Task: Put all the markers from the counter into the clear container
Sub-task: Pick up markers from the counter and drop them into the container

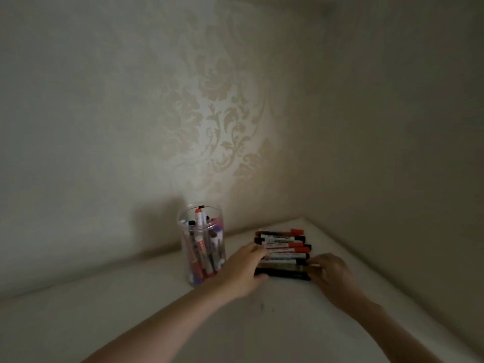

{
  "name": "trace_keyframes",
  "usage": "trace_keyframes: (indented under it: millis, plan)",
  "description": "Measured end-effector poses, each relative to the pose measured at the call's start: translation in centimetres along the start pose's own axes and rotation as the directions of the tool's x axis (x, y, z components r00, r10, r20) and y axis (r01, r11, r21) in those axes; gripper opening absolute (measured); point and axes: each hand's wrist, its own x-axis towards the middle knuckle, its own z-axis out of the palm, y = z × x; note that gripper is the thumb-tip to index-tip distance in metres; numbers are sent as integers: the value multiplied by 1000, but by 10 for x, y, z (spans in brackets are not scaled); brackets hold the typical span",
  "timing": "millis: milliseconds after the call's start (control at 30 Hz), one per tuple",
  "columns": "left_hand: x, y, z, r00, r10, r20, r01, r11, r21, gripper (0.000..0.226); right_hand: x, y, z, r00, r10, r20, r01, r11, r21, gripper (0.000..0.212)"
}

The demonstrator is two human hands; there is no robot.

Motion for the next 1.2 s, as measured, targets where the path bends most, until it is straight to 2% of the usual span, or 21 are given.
trace_keyframes:
  millis: [100,233,333,400,467,600,700,800,933,1000,1100,1200]
  plan:
    - [1,-14,21,988,-136,77,141,987,-73,38,1,10,1,999,-14,-29,12,999,-46,24]
    - [-2,-22,33,984,-160,78,167,982,-92,25,-2,18,2,1000,4,18,-4,1000,-22,23]
    - [-3,-20,34,982,-180,51,186,967,-173,17,-5,17,7,1000,3,6,-3,1000,1,24]
    - [-3,-14,20,980,-198,-8,188,941,-280,14,-8,15,4,1000,26,5,-26,995,99,22]
    - [-1,-8,-12,967,-226,-116,159,894,-418,12,-5,9,-5,997,74,-15,-67,960,271,19]
    - [1,7,-108,875,-363,-319,44,717,-696,19,9,-29,-40,960,245,-137,-101,757,646,19]
    - [-8,-1,-162,789,-437,-432,-60,646,-761,18,18,-78,-70,948,202,-246,39,694,719,14]
    - [-21,-26,-189,708,-480,-518,-86,669,-738,14,28,-127,-88,922,151,-357,176,658,732,9]
    - [-35,-53,-188,630,-473,-616,-12,787,-617,19,45,-186,-101,871,123,-476,330,572,751,14]
    - [-40,-58,-180,653,-425,-627,42,847,-530,19,53,-211,-99,863,72,-501,368,590,718,15]
    - [-45,-62,-164,739,-376,-559,133,895,-426,18,60,-236,-85,871,-69,-486,389,701,598,15]
    - [-49,-66,-155,824,-313,-473,190,938,-291,2,64,-246,-63,887,-192,-420,392,794,465,14]
